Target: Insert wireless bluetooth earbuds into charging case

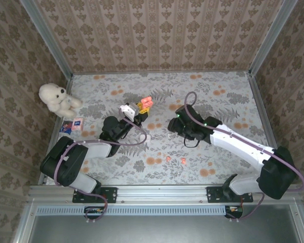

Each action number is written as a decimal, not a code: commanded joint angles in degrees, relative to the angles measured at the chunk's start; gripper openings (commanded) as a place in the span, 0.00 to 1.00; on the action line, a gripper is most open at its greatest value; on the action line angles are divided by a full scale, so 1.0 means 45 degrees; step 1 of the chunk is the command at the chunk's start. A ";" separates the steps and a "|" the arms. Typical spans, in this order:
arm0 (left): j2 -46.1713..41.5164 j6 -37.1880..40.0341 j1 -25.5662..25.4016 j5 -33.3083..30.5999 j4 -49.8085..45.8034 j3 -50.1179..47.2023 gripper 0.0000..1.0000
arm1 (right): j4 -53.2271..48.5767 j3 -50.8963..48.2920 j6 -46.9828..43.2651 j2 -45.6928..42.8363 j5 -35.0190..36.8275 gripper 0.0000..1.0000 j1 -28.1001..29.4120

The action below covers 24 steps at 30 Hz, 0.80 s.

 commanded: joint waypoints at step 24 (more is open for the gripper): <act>-0.0732 0.4067 -0.0607 -0.0816 0.0643 0.2125 0.00 | -0.0226 -0.1276 0.1246 0.1715 0.0330 0.60 0.2552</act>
